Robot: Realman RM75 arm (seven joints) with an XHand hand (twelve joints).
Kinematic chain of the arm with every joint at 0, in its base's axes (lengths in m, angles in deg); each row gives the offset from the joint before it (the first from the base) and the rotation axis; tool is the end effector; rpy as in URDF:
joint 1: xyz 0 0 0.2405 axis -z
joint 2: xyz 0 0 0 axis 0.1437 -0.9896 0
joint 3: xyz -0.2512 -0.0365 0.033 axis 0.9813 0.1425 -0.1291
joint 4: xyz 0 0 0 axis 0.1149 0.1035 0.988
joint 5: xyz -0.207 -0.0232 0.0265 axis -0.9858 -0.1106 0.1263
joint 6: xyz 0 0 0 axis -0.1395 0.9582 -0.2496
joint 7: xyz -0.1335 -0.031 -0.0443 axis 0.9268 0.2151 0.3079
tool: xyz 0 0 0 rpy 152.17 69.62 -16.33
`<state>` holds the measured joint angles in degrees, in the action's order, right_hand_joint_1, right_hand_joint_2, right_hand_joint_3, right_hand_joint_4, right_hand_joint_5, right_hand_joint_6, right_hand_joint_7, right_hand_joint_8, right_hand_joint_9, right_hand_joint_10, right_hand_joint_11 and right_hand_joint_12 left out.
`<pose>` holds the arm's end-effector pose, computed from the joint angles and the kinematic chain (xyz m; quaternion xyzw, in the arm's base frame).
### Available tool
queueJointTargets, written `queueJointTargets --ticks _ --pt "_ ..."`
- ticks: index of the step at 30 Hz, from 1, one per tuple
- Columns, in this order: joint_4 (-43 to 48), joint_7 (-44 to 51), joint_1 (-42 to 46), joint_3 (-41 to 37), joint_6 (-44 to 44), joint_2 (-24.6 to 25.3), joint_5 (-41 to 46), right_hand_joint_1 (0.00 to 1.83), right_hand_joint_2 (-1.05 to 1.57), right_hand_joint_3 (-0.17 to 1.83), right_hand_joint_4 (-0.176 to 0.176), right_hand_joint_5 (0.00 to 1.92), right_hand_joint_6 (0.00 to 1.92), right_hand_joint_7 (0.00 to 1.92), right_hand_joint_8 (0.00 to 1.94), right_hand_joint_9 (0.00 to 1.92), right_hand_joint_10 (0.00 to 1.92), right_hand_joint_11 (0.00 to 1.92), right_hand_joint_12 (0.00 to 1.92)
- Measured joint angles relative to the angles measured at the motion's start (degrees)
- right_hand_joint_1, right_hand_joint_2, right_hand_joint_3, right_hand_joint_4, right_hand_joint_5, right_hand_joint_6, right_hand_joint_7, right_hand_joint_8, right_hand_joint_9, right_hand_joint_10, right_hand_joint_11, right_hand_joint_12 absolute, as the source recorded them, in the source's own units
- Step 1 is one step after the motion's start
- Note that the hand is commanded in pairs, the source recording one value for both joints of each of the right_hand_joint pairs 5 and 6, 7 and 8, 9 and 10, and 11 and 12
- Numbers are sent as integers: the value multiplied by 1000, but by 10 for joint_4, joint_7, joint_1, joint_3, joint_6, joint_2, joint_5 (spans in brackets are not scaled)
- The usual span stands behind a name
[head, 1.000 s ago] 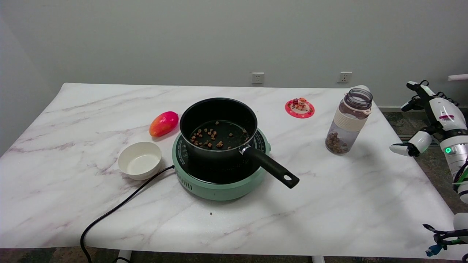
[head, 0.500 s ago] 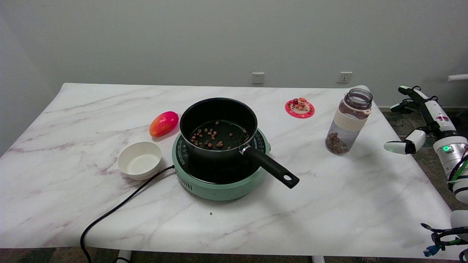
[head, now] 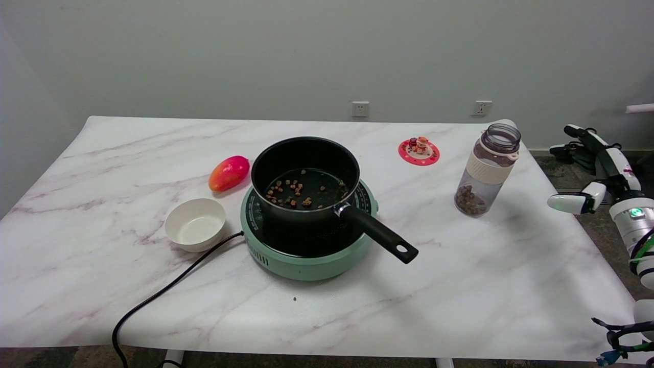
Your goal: Pick up the bottle.
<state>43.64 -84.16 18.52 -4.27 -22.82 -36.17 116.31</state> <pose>-0.2765 -0.2092 0.6096 0.4788 -0.1820 0.4693 0.7193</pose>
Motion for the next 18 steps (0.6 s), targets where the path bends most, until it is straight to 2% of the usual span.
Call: queueJointTargets --ticks 9,18 --pt "-25 -123 -2 11 -29 0 0 1212 -894 1158 0 248 248 470 470 436 436 407 407" --pt "-40 -200 -11 37 -42 4 0 1208 -982 1223 0 184 184 388 388 349 349 301 301"
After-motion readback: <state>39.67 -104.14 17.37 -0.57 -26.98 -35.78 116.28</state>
